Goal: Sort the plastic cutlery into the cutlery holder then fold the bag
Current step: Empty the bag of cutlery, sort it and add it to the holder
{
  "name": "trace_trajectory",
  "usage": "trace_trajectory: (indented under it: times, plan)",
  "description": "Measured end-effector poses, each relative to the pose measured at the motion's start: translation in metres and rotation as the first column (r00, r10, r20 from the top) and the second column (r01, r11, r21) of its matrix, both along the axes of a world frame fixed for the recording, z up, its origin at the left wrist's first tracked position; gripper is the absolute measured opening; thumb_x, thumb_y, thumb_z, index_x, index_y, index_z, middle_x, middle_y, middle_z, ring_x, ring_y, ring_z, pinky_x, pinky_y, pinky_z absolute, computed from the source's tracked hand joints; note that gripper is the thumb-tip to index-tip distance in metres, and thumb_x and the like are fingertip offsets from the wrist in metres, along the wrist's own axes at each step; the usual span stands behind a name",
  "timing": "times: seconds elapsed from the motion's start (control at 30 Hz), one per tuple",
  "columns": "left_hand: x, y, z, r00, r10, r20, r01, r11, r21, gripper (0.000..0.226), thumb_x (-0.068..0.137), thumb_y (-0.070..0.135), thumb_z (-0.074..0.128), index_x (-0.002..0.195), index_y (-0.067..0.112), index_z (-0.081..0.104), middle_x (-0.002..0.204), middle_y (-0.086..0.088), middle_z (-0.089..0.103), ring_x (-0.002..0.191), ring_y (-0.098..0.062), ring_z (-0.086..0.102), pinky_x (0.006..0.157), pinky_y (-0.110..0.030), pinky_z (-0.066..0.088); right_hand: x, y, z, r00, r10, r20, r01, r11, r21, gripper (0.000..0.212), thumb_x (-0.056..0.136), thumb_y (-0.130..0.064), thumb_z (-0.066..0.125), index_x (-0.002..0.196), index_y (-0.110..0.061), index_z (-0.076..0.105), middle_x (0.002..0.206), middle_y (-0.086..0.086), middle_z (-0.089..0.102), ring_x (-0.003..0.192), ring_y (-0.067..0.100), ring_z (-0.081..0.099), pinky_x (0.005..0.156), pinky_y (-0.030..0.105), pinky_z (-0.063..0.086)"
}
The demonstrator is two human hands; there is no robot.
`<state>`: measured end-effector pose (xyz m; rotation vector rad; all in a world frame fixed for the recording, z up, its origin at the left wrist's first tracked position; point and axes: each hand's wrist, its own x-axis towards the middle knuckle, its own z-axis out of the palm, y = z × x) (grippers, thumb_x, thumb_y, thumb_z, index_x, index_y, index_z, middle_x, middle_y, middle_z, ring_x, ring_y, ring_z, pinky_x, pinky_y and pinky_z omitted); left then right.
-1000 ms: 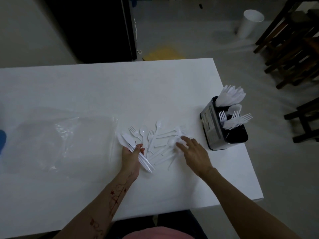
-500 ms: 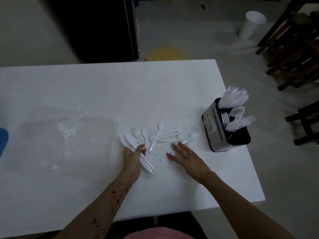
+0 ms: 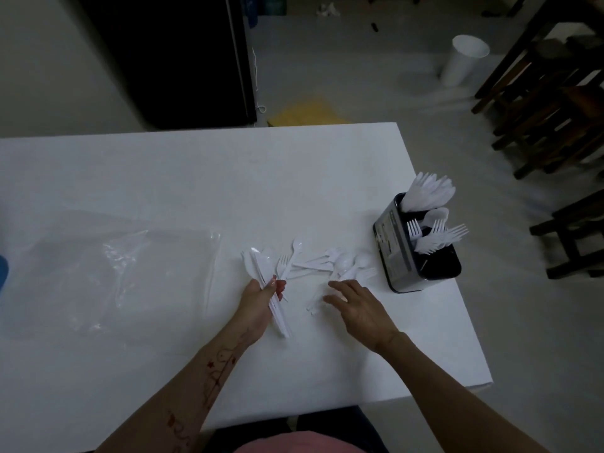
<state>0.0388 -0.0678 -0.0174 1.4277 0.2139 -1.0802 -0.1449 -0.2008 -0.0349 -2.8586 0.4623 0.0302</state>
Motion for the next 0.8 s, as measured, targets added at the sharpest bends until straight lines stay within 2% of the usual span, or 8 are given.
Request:
trace_trajectory:
  times: [0.13, 0.23, 0.3, 0.4, 0.5, 0.6, 0.67, 0.8]
  plan:
    - [0.001, -0.022, 0.019, 0.916, -0.266, 0.301, 0.24, 0.963, 0.124, 0.017, 0.1, 0.02, 0.046, 0.093, 0.013, 0.06, 0.112, 0.0, 0.062, 0.108, -0.016, 0.05, 0.087, -0.026, 0.037, -0.002, -0.014, 0.015, 0.998, -0.055, 0.033, 0.054, 0.998, 0.033, 0.052, 0.056, 0.012, 0.075, 0.1, -0.016, 0.072, 0.113, 0.008, 0.069, 0.093, 0.029, 0.067, 0.063, 0.034, 0.057]
    - [0.001, -0.05, 0.044, 0.839, -0.354, 0.413, 0.351, 0.933, 0.086, 0.025, 0.099, 0.021, 0.048, 0.112, 0.005, 0.062, 0.105, 0.012, 0.063, 0.109, -0.011, 0.053, 0.09, -0.024, 0.035, 0.003, -0.029, 0.036, 0.983, -0.141, 0.118, 0.129, 0.986, 0.102, 0.043, 0.069, 0.012, 0.066, 0.103, -0.014, 0.071, 0.107, 0.004, 0.07, 0.085, 0.027, 0.067, 0.058, 0.032, 0.057]
    - [0.002, -0.078, 0.064, 0.822, -0.342, 0.455, 0.372, 0.928, 0.025, 0.021, 0.096, 0.018, 0.055, 0.111, 0.008, 0.064, 0.104, 0.007, 0.067, 0.107, -0.014, 0.058, 0.091, -0.025, 0.041, 0.008, -0.044, 0.057, 0.953, -0.218, 0.212, 0.194, 0.973, 0.126, 0.039, 0.073, 0.012, 0.063, 0.103, -0.011, 0.071, 0.102, 0.006, 0.07, 0.081, 0.028, 0.068, 0.06, 0.03, 0.053]
    - [0.0, -0.122, 0.094, 0.868, -0.252, 0.429, 0.341, 0.929, -0.144, 0.01, 0.092, 0.01, 0.059, 0.098, 0.011, 0.067, 0.098, 0.001, 0.07, 0.102, -0.015, 0.062, 0.096, -0.028, 0.047, 0.014, -0.073, 0.094, 0.854, -0.391, 0.342, 0.342, 0.919, 0.197, 0.033, 0.08, 0.008, 0.058, 0.105, -0.009, 0.071, 0.099, 0.009, 0.072, 0.084, 0.028, 0.068, 0.067, 0.034, 0.055]
    - [-0.008, -0.162, 0.117, 0.923, -0.158, 0.352, 0.278, 0.905, -0.322, 0.008, 0.094, 0.006, 0.055, 0.096, 0.008, 0.063, 0.091, -0.006, 0.067, 0.096, -0.016, 0.062, 0.094, -0.031, 0.049, 0.015, -0.108, 0.13, 0.723, -0.552, 0.415, 0.484, 0.834, 0.267, 0.027, 0.085, 0.005, 0.058, 0.101, -0.008, 0.075, 0.097, 0.007, 0.075, 0.085, 0.023, 0.07, 0.072, 0.014, 0.043]
    - [-0.02, -0.194, 0.124, 0.957, -0.058, 0.284, 0.17, 0.905, -0.389, 0.009, 0.095, 0.007, 0.054, 0.093, 0.012, 0.06, 0.089, -0.004, 0.066, 0.093, -0.017, 0.062, 0.093, -0.036, 0.05, 0.016, -0.148, 0.153, 0.782, -0.589, 0.205, 0.532, 0.802, 0.273, 0.027, 0.088, -0.003, 0.054, 0.097, -0.012, 0.078, 0.096, 0.007, 0.076, 0.086, 0.026, 0.067, 0.065, 0.016, 0.036]
    - [-0.028, -0.212, 0.12, 0.963, 0.021, 0.267, 0.086, 0.921, -0.381, 0.011, 0.095, 0.007, 0.054, 0.092, 0.014, 0.061, 0.087, -0.002, 0.067, 0.092, -0.018, 0.062, 0.094, -0.039, 0.049, 0.018, -0.168, 0.159, 0.833, -0.549, 0.072, 0.521, 0.822, 0.231, 0.031, 0.088, -0.005, 0.051, 0.101, -0.013, 0.078, 0.105, 0.01, 0.074, 0.096, 0.03, 0.066, 0.078, 0.024, 0.042]
    - [-0.044, -0.236, 0.112, 0.967, 0.096, 0.234, 0.011, 0.909, -0.416, 0.008, 0.094, 0.009, 0.056, 0.093, 0.013, 0.062, 0.085, -0.001, 0.068, 0.089, -0.017, 0.064, 0.094, -0.038, 0.05, 0.016, -0.188, 0.158, 0.804, -0.586, 0.102, 0.534, 0.787, 0.309, 0.029, 0.09, -0.006, 0.051, 0.102, -0.012, 0.077, 0.108, 0.008, 0.074, 0.101, 0.027, 0.066, 0.072, 0.012, 0.035]
